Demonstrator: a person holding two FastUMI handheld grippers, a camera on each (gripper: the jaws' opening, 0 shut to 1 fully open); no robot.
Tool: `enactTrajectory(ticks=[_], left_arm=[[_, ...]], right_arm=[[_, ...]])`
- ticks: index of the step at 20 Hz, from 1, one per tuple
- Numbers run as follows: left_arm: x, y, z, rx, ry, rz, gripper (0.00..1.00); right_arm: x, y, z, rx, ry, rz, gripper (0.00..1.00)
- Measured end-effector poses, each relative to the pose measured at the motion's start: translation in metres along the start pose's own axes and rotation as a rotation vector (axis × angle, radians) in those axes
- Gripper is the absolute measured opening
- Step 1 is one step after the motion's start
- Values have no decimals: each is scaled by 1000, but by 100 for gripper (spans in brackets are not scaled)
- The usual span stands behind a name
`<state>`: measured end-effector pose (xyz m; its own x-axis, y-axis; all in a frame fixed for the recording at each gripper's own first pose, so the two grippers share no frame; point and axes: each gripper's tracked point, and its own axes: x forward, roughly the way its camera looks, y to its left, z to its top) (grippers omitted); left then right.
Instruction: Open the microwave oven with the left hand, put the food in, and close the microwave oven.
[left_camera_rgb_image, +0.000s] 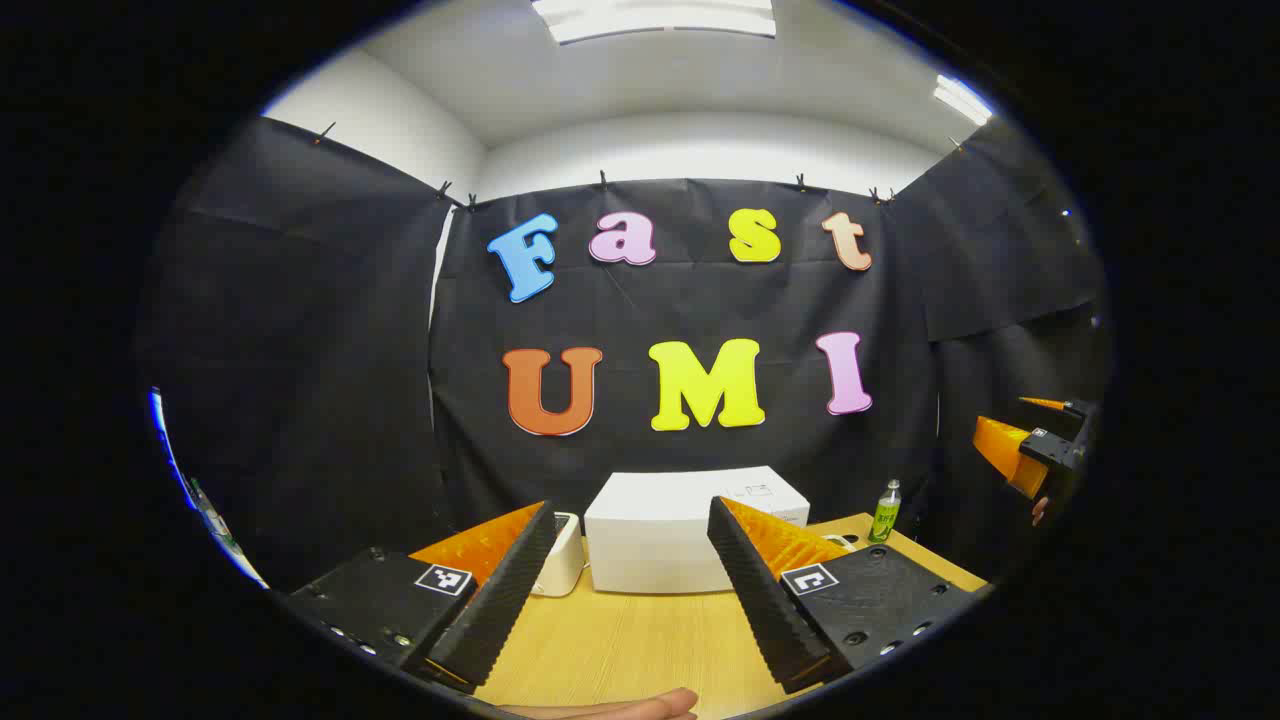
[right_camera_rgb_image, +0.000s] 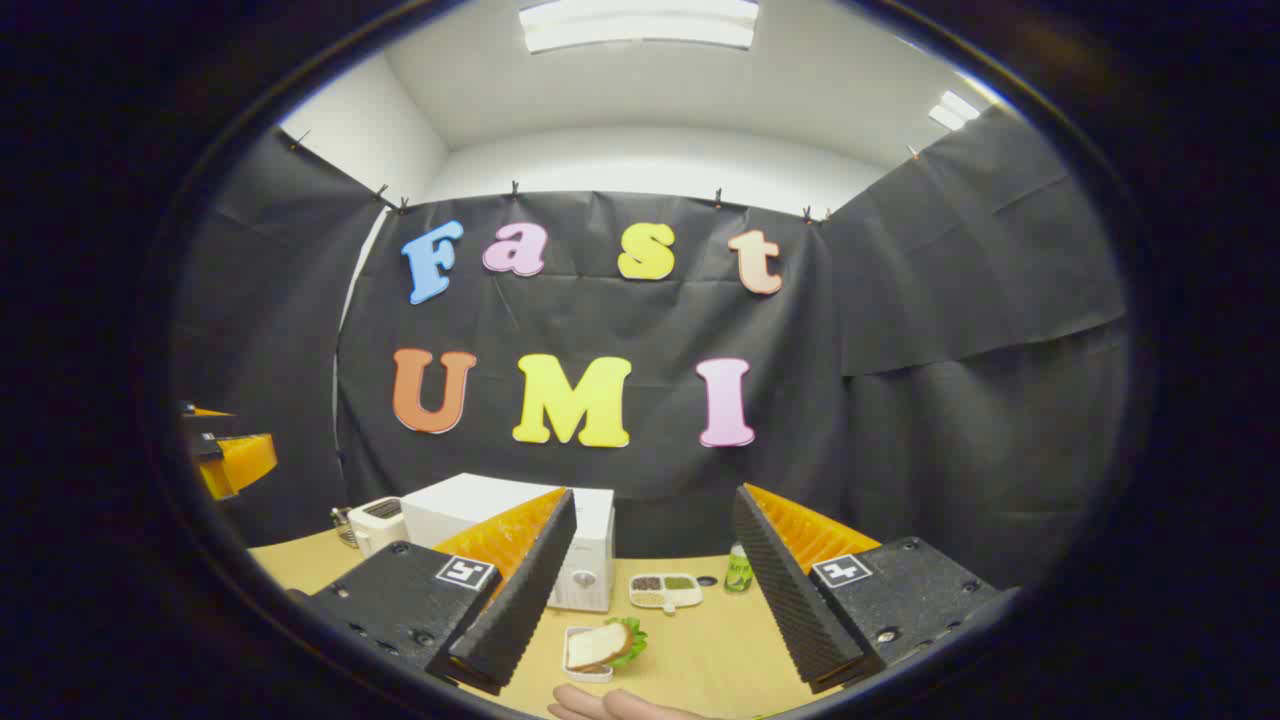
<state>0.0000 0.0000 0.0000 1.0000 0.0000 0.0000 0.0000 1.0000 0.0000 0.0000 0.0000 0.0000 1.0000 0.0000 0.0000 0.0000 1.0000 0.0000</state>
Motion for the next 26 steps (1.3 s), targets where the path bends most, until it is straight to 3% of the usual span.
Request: enactTrajectory(ticks=[1, 2, 3, 4, 6, 7, 9, 10, 11, 12, 15, 16, 19, 20, 23, 24, 25, 26], left_arm=[[0, 5, 3, 9, -14, 18, 96], [1, 11, 5, 22, -30, 41, 96], [3, 16, 4, 28, -31, 59, 96], [5, 15, -1, 25, -24, 64, 96], [8, 11, -7, 8, -9, 50, 96], [9, 13, -7, 7, -8, 53, 96], [11, 18, -9, 4, -9, 59, 96], [12, 17, -10, -1, -10, 55, 96], [12, 16, -11, -5, -8, 49, 96], [13, 16, -14, -6, -4, 45, 96], [15, 14, -16, -5, -4, 27, 96], [17, 11, -16, -7, -12, 17, 96], [24, -1, -14, -19, -41, -12, 96], [28, -4, -14, -17, -49, -18, 96], [44, -17, -18, -7, -61, -26, 96], [51, -25, -20, -11, -65, -34, 96], [57, -32, -24, -19, -68, -43, 96], [65, -40, -29, -25, -65, -53, 96]], right_arm=[[0, 1, 1, -17, -7, -2, 100], [-3, 5, -2, -25, -10, 4, 92], [-4, 7, -2, -21, -8, 12, 100], [-4, 6, -3, -15, -8, 17, 92], [-4, 2, -1, -12, -14, 15, 92], [-4, 1, 0, -11, -14, 18, 100], [-5, 4, -3, 2, -9, 30, 100], [-4, 2, -3, 5, -8, 30, 92], [-4, 0, -2, 4, -8, 30, 92], [-4, 0, -4, 4, -9, 29, 100], [-3, -1, -3, 8, -15, 30, 100], [-2, -3, -4, 7, -20, 27, 92], [3, -8, -10, 13, -20, 26, 92], [6, -9, -14, 19, -14, 29, 100], [11, -12, -19, 37, -7, 43, 100], [13, -16, -20, 44, -9, 39, 92], [14, -19, -22, 47, -9, 39, 100], [16, -21, -25, 50, -8, 40, 100]])
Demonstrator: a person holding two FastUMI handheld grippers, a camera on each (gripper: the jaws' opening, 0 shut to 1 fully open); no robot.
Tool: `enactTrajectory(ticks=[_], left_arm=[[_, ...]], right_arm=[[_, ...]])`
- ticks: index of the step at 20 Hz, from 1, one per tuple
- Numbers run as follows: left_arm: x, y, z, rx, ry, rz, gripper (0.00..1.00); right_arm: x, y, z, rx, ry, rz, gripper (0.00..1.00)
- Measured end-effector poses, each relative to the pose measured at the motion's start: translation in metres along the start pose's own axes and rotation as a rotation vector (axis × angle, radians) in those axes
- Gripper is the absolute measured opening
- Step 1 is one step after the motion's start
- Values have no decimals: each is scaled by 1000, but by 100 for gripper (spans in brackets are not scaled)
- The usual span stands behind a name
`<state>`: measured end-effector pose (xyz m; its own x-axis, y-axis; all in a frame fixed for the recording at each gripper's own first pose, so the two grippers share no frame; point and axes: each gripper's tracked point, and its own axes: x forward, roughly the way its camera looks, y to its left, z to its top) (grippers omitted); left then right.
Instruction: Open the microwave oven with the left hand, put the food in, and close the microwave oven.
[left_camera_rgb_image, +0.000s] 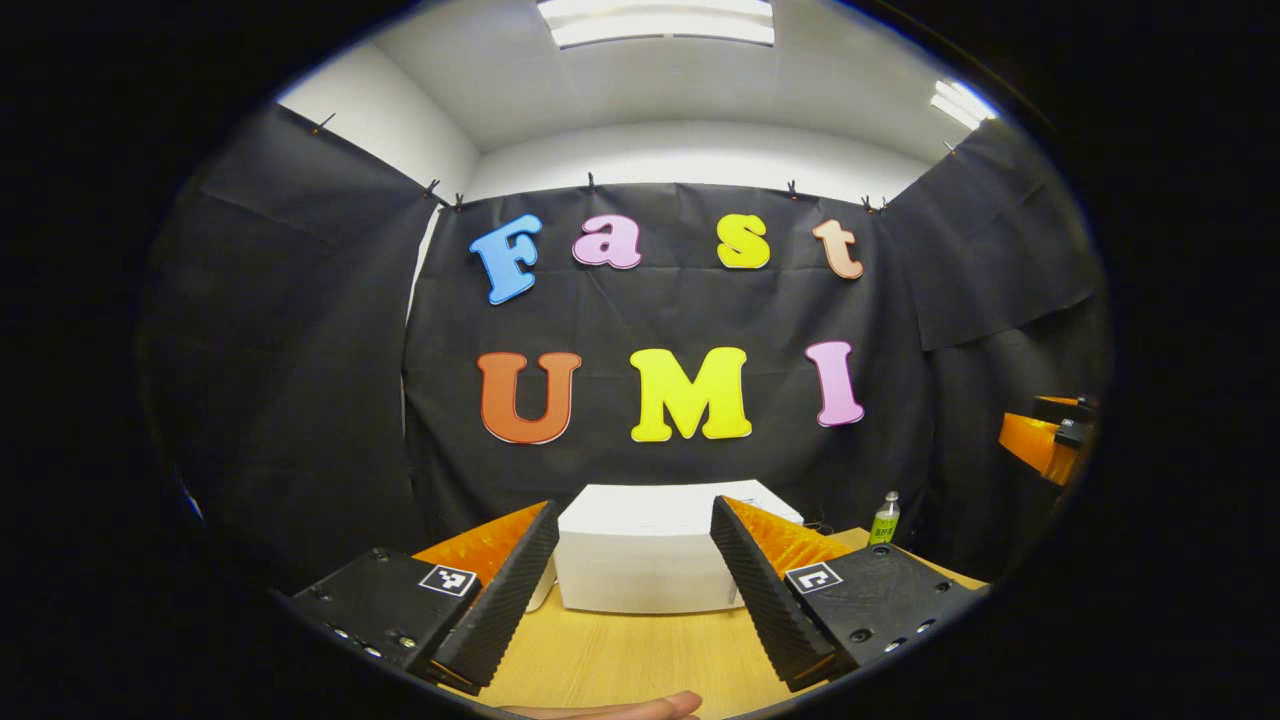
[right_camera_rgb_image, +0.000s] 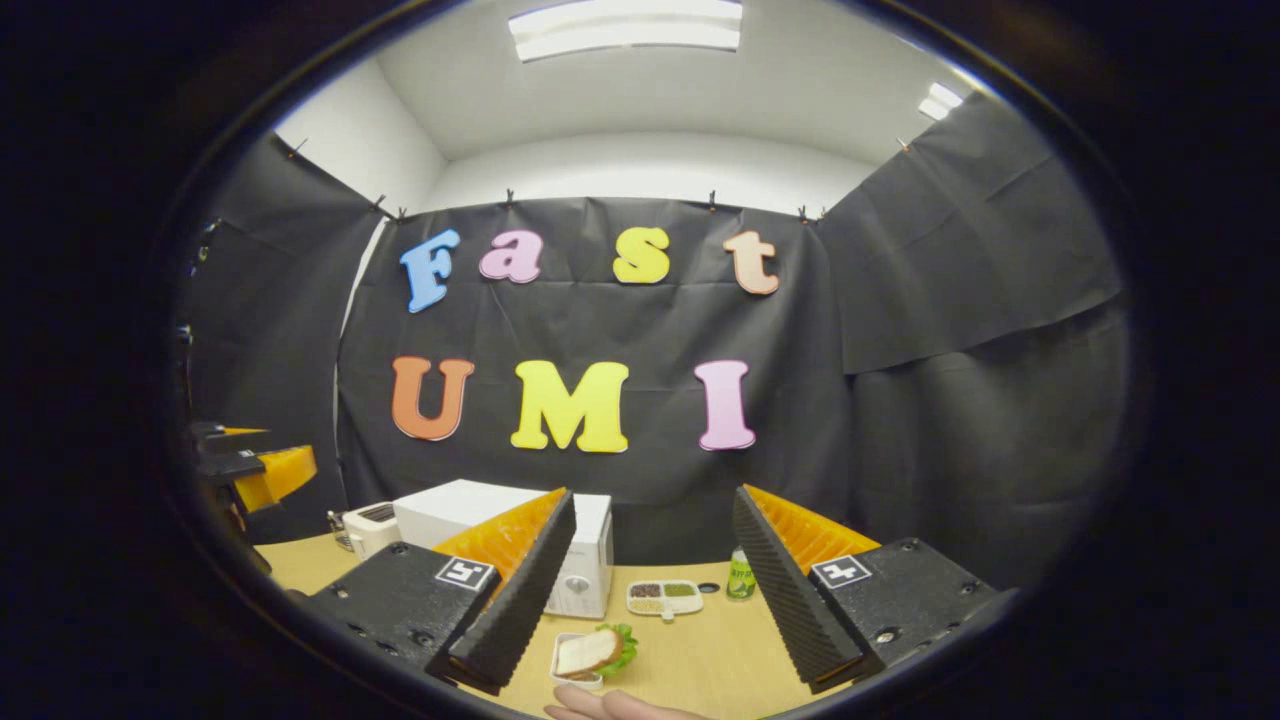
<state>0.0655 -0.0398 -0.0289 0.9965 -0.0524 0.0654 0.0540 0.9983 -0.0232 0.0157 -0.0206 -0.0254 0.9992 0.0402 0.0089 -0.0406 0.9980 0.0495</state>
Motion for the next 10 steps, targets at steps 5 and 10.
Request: enactTrajectory(ticks=[5, 10], left_arm=[[44, -31, -46, 17, 48, -24, 96], [88, -78, -105, 23, 121, -89, 96]], right_arm=[[3, -18, -10, 11, -6, 2, 100], [8, -42, -25, 26, -7, -6, 92]])
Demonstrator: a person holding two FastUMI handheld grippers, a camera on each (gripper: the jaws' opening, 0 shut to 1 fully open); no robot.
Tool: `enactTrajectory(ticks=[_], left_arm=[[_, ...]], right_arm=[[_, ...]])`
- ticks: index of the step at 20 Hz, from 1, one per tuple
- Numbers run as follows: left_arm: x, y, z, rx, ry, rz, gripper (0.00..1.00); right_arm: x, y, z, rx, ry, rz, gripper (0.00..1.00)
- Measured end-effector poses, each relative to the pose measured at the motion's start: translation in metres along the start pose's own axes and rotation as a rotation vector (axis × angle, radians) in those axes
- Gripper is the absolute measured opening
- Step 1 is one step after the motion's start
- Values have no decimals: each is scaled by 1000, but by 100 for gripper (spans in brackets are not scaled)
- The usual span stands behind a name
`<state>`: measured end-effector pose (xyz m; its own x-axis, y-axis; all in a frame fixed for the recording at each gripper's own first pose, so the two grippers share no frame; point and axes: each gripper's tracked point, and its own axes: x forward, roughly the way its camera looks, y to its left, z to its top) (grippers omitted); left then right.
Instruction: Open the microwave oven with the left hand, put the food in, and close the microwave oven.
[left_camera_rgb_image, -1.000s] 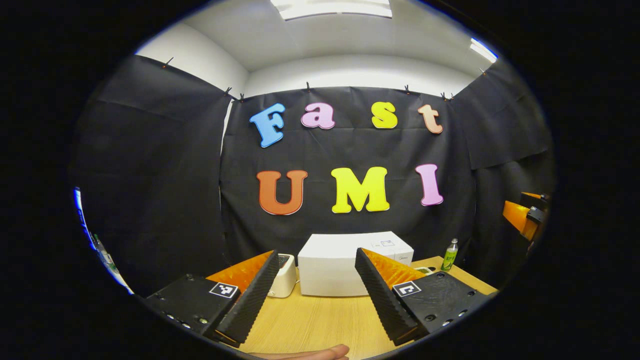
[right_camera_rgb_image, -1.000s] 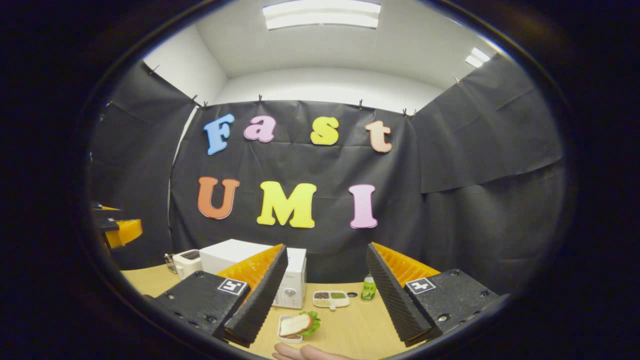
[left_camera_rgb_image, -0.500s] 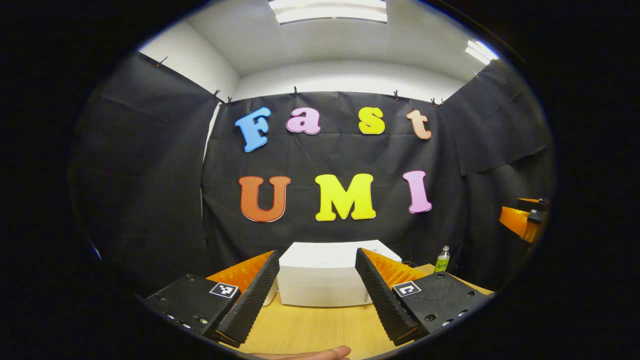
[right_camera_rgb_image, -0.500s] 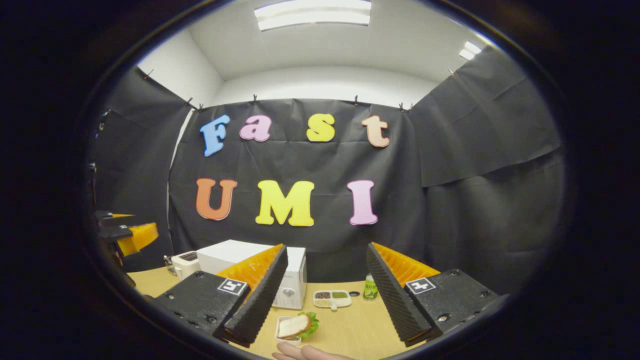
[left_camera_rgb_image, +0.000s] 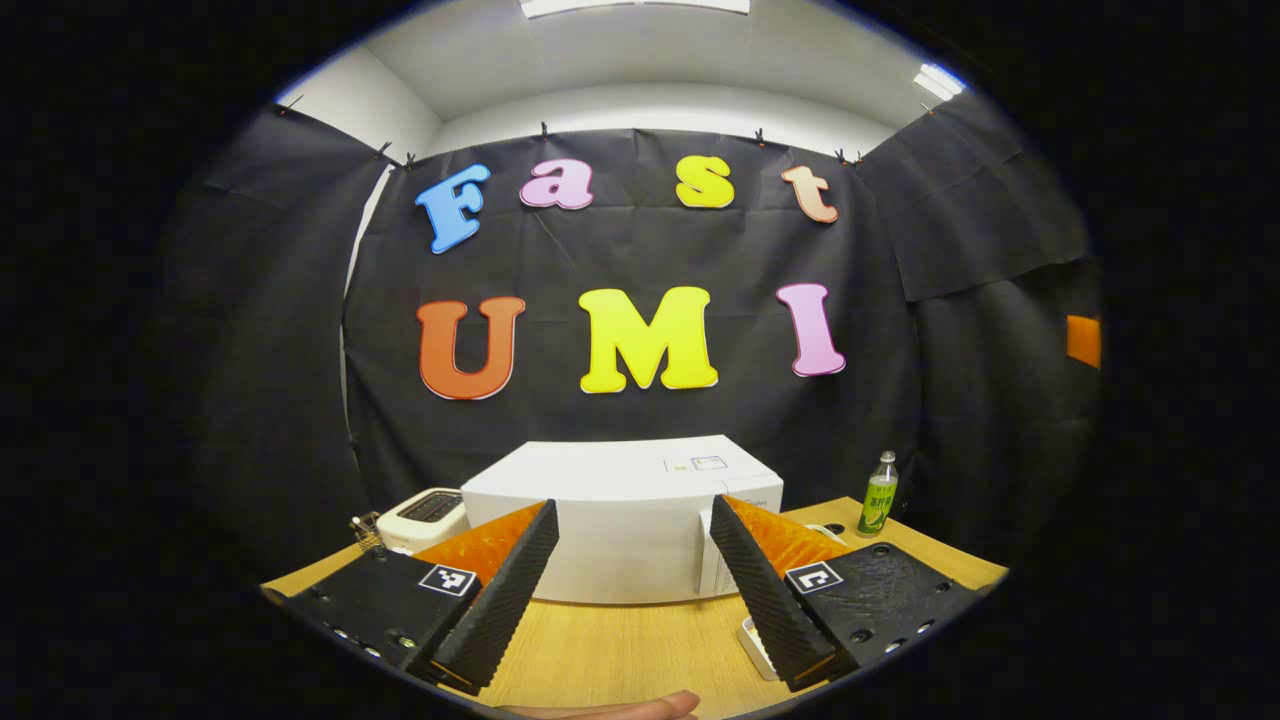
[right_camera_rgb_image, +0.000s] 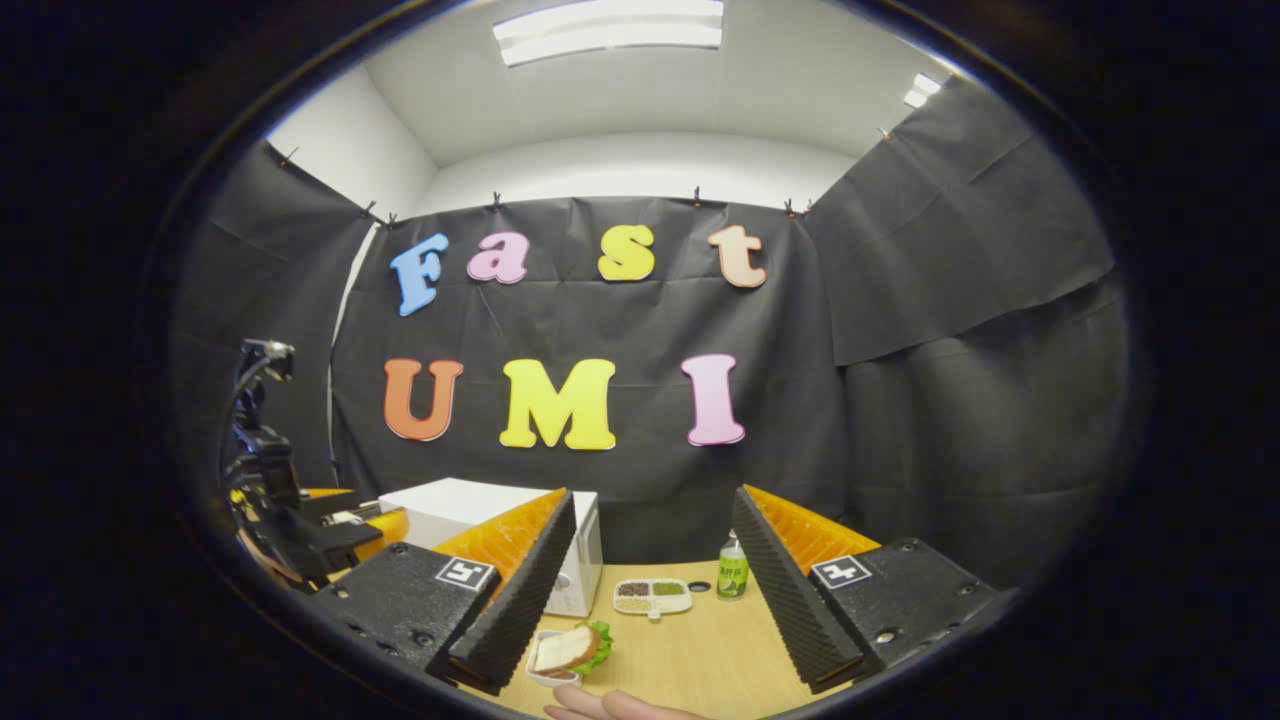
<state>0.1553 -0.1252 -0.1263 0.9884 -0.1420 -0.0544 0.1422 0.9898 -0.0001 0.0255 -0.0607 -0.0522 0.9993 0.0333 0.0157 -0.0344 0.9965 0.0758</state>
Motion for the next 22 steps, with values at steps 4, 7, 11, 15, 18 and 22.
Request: enactTrajectory(ticks=[4, 7, 11, 15, 18, 22], left_arm=[[41, -34, -43, -21, 63, -24, 96], [72, -59, -70, -30, 81, -39, 96], [114, -65, -103, 15, 110, 14, 96], [150, -66, -134, -50, 154, 8, 97], [165, -66, -139, -100, 145, -3, 84], [180, -68, -149, -183, 187, -16, 84]], right_arm=[[8, -26, -16, -12, 16, -21, 92], [14, -48, -25, -31, 14, -46, 92], [24, -65, -50, -24, 53, -43, 92], [33, -80, -68, -17, 80, -44, 92], [37, -90, -79, -7, 91, -51, 92], [38, -98, -87, -1, 94, -54, 100]])
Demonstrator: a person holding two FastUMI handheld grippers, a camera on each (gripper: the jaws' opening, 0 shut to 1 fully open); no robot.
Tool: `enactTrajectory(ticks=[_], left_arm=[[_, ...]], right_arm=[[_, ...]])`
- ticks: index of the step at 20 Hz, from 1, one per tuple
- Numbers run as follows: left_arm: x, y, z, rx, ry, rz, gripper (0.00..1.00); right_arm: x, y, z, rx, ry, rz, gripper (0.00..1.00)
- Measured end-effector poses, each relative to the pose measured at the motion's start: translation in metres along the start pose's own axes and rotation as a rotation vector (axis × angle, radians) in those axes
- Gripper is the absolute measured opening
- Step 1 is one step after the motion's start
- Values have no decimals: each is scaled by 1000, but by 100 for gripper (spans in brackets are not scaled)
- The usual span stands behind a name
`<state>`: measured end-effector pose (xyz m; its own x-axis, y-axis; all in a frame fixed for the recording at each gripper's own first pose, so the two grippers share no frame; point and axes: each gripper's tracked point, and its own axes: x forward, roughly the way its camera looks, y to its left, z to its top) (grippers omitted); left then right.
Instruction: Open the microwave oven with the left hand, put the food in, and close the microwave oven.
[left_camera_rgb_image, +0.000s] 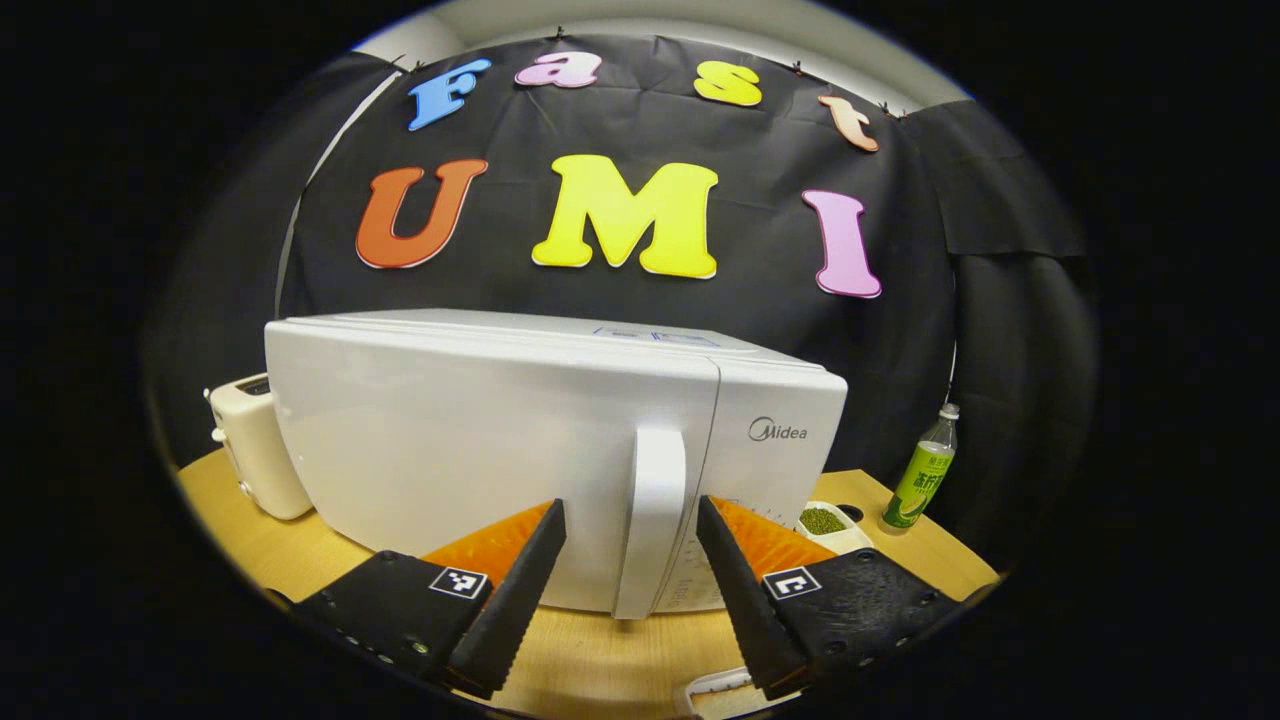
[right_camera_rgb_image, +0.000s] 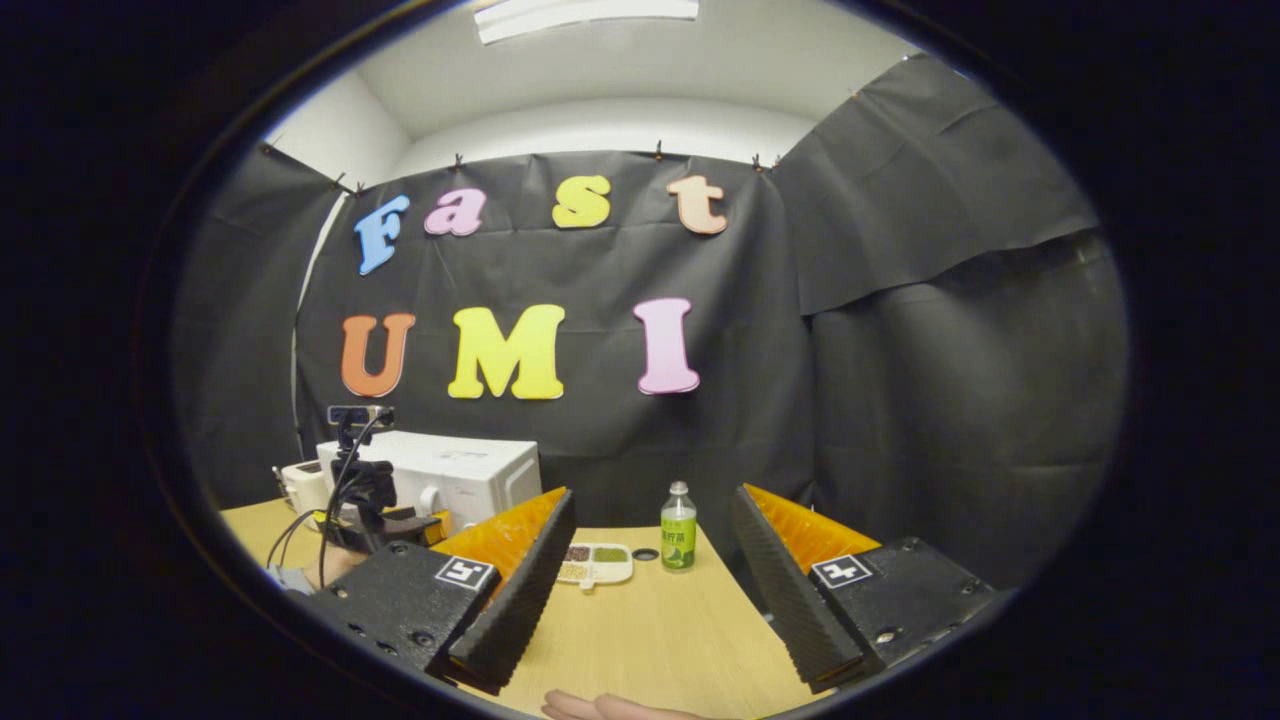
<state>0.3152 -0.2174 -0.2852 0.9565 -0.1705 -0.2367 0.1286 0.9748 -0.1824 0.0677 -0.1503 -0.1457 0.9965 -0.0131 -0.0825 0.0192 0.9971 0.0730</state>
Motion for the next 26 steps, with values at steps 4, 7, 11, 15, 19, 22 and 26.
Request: enactTrajectory(ticks=[4, 7, 11, 15, 19, 22, 26], left_arm=[[0, 3, 3, -72, -1, -2, 72], [1, 3, 4, -17, -4, 4, 55], [-2, -7, 5, 92, 6, 2, 22], [-3, -8, 1, 98, 32, -25, 15], [-20, -5, 2, 133, -2, -30, 2], [-47, 0, -6, 128, -4, -67, 2], [-83, 10, -9, 155, -19, -120, 1]], right_arm=[[-7, -4, 1, -11, -14, 10, 92], [-15, -10, 1, -17, -16, 1, 92], [-24, -16, 0, -17, -12, -14, 100], [-36, -17, 6, -28, -36, -11, 92], [-39, -19, 2, -27, -27, -13, 92], [-39, -22, -5, -17, 1, -21, 100], [-47, -13, 1, -4, 5, -22, 92]])
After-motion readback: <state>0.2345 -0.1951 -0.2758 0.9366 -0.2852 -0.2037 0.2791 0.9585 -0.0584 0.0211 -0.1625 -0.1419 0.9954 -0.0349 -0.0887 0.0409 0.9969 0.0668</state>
